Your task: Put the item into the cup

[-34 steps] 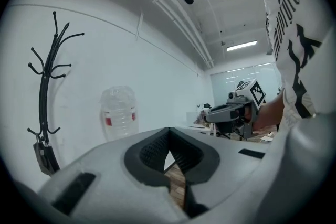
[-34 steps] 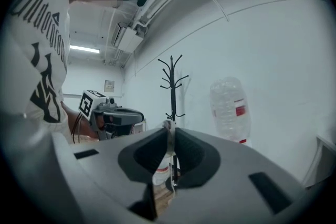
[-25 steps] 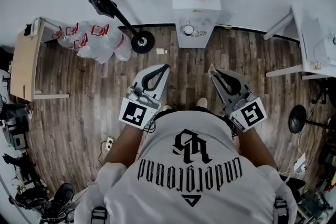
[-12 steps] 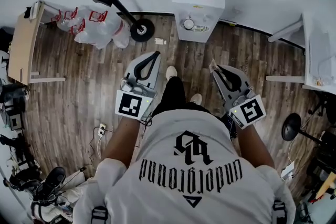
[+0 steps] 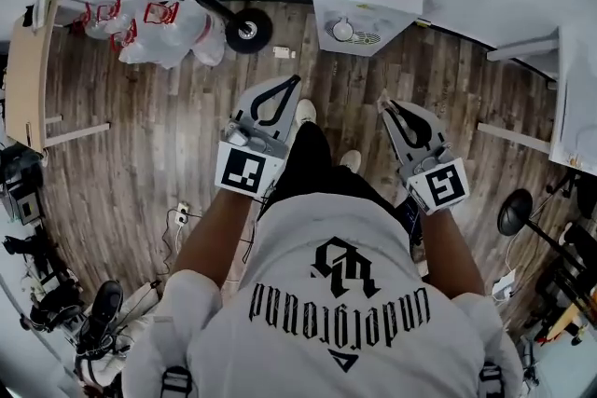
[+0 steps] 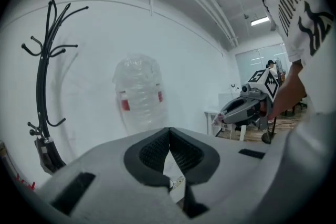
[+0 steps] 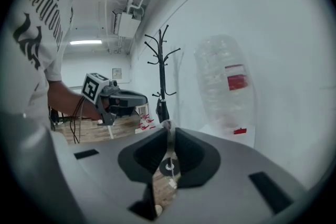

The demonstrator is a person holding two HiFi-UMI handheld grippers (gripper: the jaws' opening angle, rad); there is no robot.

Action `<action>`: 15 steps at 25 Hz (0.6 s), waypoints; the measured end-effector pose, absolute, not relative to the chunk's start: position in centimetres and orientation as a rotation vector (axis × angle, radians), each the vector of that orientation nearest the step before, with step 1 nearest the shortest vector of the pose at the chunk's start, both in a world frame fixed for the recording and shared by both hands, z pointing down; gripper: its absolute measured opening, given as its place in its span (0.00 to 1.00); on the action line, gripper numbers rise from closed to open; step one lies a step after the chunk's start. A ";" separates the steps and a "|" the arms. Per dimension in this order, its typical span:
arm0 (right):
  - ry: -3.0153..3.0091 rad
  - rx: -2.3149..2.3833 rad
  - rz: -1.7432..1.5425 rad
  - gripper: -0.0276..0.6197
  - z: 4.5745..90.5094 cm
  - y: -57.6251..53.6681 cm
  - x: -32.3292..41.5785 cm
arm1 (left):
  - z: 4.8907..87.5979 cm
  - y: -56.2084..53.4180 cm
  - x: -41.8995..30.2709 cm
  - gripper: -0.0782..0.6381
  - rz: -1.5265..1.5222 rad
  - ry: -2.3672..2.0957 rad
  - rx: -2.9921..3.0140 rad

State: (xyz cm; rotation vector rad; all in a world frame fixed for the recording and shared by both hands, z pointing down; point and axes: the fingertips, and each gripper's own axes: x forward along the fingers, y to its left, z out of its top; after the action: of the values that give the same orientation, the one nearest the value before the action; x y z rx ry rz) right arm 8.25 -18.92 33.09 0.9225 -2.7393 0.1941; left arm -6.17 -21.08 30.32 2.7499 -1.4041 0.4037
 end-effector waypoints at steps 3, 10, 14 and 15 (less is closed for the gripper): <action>-2.682 0.911 0.191 0.11 38.5 -23.6 6.9 | 33.0 -24.8 -6.7 0.12 0.412 -1.355 2.739; -2.556 0.967 0.320 0.12 50.6 -30.0 4.8 | 43.6 -29.9 -8.0 0.12 0.407 -1.274 2.675; -2.510 1.003 0.357 0.12 57.1 -32.7 3.7 | 50.0 -31.8 -8.3 0.12 0.423 -1.231 2.656; -2.499 1.012 0.366 0.12 58.8 -33.5 3.6 | 51.6 -32.2 -8.3 0.12 0.423 -1.225 2.647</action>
State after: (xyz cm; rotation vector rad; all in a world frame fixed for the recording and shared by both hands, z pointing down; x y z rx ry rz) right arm 3.55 -33.50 58.81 1.0124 -2.4986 0.3664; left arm -8.31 -32.25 51.61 2.6474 -1.2252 0.4234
